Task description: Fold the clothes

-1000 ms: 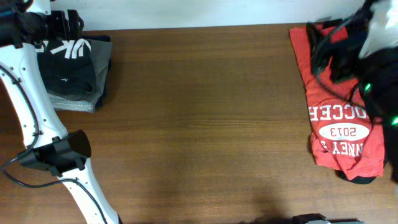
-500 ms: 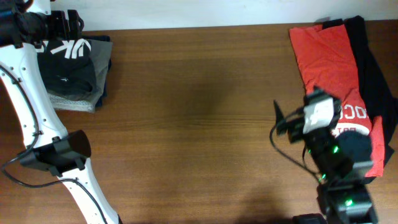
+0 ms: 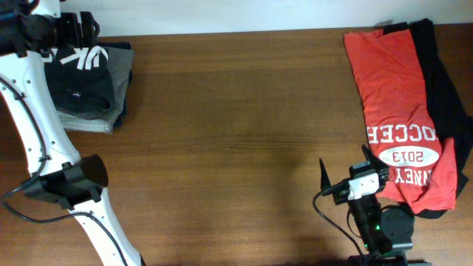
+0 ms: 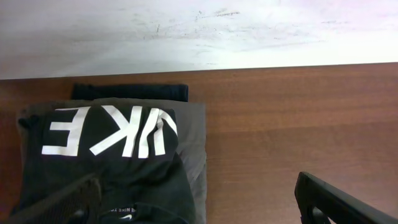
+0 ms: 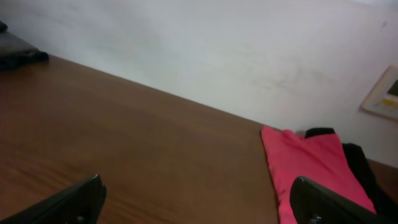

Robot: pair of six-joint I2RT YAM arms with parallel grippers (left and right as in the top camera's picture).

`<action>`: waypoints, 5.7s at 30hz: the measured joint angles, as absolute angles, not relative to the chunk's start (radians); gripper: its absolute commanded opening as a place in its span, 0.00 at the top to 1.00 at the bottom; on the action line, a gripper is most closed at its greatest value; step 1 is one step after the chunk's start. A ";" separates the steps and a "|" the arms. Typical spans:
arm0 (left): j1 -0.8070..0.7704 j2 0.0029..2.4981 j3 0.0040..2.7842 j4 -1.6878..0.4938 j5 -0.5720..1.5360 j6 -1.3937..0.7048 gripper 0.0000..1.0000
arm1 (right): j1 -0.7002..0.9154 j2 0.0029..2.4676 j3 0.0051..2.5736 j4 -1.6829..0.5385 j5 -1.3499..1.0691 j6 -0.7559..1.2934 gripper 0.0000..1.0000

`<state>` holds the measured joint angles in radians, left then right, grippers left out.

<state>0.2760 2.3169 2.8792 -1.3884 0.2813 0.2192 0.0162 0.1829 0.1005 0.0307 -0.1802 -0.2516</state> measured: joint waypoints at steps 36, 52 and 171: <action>0.276 2.317 2.879 -1.388 0.281 0.219 0.01 | 0.001 0.015 0.012 -0.061 -0.136 -0.235 0.01; 0.273 2.313 2.860 -1.353 0.303 0.219 0.01 | 0.001 0.015 0.012 -0.061 -0.136 -0.235 0.01; 0.028 0.015 0.011 -0.059 0.163 0.216 0.01 | 0.000 0.014 0.012 -0.061 -0.136 -0.235 0.01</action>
<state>0.0277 0.0147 0.0113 -0.0593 0.1635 0.2165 0.0002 0.0139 0.0116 -0.0612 -0.1356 -0.2352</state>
